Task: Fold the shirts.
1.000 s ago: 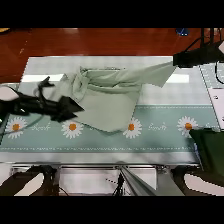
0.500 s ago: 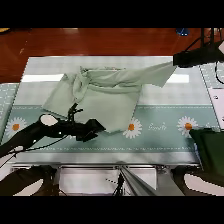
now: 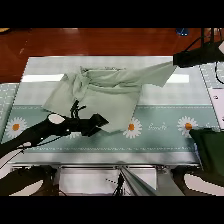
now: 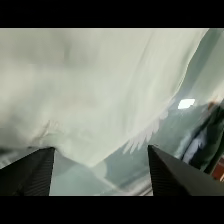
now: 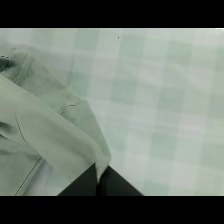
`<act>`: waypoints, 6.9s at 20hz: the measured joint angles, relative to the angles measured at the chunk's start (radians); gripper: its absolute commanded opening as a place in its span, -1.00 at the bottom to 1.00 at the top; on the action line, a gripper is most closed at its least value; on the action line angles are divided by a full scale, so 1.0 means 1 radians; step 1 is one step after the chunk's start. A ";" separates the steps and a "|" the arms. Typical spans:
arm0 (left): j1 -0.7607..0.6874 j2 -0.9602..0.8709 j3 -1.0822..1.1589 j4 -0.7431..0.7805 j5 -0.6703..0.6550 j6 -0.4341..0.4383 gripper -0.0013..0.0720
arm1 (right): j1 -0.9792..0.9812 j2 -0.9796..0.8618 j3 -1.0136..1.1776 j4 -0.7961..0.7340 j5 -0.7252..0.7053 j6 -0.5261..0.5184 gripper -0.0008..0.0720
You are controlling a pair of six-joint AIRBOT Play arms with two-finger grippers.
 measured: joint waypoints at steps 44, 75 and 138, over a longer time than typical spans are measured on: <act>0.902 0.789 1.063 0.076 -0.464 -0.176 -0.90 | 0.000 0.856 0.013 -0.541 -0.238 0.311 -0.90; 0.854 0.458 0.509 0.489 -0.576 -0.014 -0.89 | 0.002 -0.115 0.347 -0.230 -0.109 0.171 -0.90; 0.884 -0.238 0.405 0.779 -0.674 0.335 -0.89 | -0.335 -0.084 -0.218 0.201 0.423 -0.086 0.56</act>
